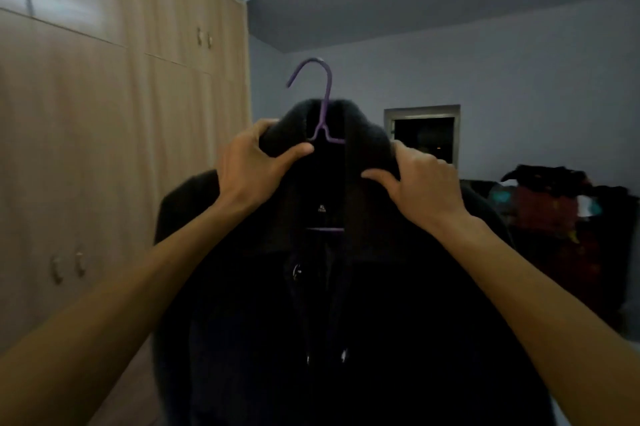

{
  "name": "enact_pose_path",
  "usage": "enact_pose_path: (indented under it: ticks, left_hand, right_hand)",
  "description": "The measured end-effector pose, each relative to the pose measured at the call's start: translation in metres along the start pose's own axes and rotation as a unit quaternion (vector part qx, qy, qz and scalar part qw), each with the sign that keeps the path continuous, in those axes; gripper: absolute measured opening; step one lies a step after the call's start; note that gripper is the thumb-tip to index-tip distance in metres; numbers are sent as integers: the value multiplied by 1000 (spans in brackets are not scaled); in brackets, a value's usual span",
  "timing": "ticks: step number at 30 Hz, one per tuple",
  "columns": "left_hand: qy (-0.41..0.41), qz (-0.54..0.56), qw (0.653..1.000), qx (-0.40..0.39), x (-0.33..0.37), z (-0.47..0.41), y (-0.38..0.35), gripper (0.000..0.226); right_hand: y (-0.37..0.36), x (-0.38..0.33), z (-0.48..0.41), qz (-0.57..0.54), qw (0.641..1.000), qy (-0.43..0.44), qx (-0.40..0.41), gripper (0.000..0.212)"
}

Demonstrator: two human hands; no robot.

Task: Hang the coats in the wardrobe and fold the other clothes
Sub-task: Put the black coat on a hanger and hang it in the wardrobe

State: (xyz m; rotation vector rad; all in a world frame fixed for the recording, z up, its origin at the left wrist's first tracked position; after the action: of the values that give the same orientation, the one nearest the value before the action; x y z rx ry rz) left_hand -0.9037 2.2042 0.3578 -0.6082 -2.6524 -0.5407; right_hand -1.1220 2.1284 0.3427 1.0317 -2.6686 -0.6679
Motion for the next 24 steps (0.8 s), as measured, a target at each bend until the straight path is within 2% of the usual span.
enact_pose_path:
  ticks: [5, 7, 10, 13, 17, 20, 22, 24]
  left_hand:
    - [3, -84, 992, 91, 4, 18, 75, 59]
    - [-3, -107, 988, 114, 4, 23, 103, 62]
    - [-23, -141, 984, 102, 3, 31, 138, 67]
    - [-19, -171, 984, 49, -11, 39, 172, 67]
    - [24, -193, 981, 13, -44, 63, 231, 53]
    - [60, -198, 978, 26, -68, 81, 286, 57]
    - [54, -223, 972, 50, -75, 91, 325, 70]
    - [50, -243, 966, 69, -76, 102, 360, 71]
  right_hand:
    - [-13, -35, -9, -161, 981, -10, -105, 53]
    - [-9, -51, -7, -191, 975, 0, -116, 53]
    - [4, -90, -5, -176, 983, 6, -58, 45]
    - [12, -135, -1, -147, 989, -8, -4, 44]
    - [11, -205, 7, -154, 987, -28, 18, 45]
    - [11, -257, 11, -187, 982, -36, 23, 45]
    - [14, -290, 10, -206, 978, -35, 18, 44]
    - [20, -321, 8, -220, 975, -31, 17, 42]
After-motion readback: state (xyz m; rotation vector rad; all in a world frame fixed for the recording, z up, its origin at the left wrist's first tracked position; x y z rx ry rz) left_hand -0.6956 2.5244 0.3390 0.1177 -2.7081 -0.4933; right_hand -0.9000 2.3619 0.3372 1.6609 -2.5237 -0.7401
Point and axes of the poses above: each hand's wrist, its own z-axis away from the middle knuckle, its own y-axis out of the back of the hand, x = y × z, the point moved 7 cm from there along -z, towards the middle knuckle, and after that the axes turned 5 degrees about -x, right-handed, at the moved point
